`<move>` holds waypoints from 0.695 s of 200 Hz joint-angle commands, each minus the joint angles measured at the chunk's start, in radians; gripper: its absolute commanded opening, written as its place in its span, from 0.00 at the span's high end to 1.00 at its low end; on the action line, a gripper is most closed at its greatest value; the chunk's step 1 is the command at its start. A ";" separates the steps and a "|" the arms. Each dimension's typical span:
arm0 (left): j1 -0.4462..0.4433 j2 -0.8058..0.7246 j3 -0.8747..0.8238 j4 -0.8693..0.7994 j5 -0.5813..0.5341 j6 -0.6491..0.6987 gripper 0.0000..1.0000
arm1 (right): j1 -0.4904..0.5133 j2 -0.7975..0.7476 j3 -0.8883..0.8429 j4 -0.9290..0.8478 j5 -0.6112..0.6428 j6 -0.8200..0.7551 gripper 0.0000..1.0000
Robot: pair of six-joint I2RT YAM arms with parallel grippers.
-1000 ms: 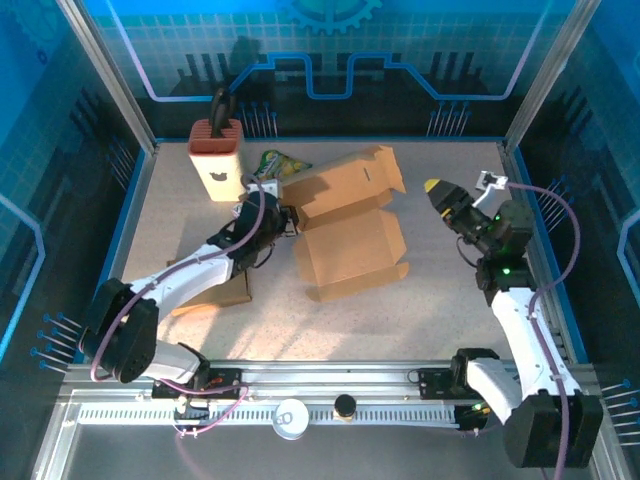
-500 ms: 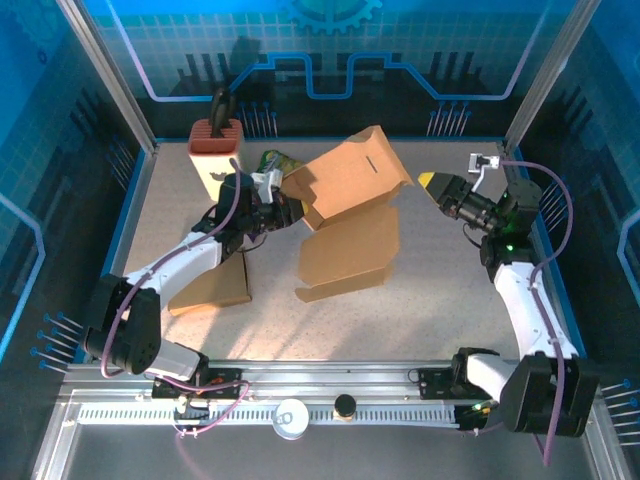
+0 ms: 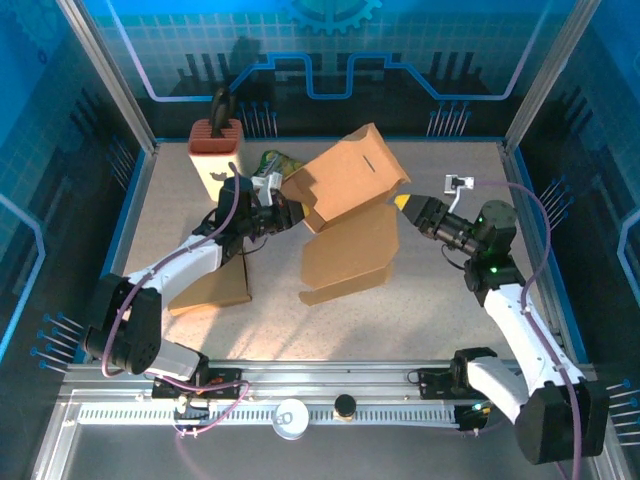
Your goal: Fold the paper box
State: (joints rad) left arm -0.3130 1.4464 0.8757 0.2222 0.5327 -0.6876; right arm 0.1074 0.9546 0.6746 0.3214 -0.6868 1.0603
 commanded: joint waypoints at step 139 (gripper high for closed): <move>0.019 0.005 0.006 -0.012 0.080 -0.052 1.00 | 0.027 -0.054 0.239 -0.269 0.032 -0.235 0.30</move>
State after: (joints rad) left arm -0.3111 1.4464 0.8658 0.2287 0.5522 -0.7158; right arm 0.1768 0.9562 0.8040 0.1272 -0.5846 0.9161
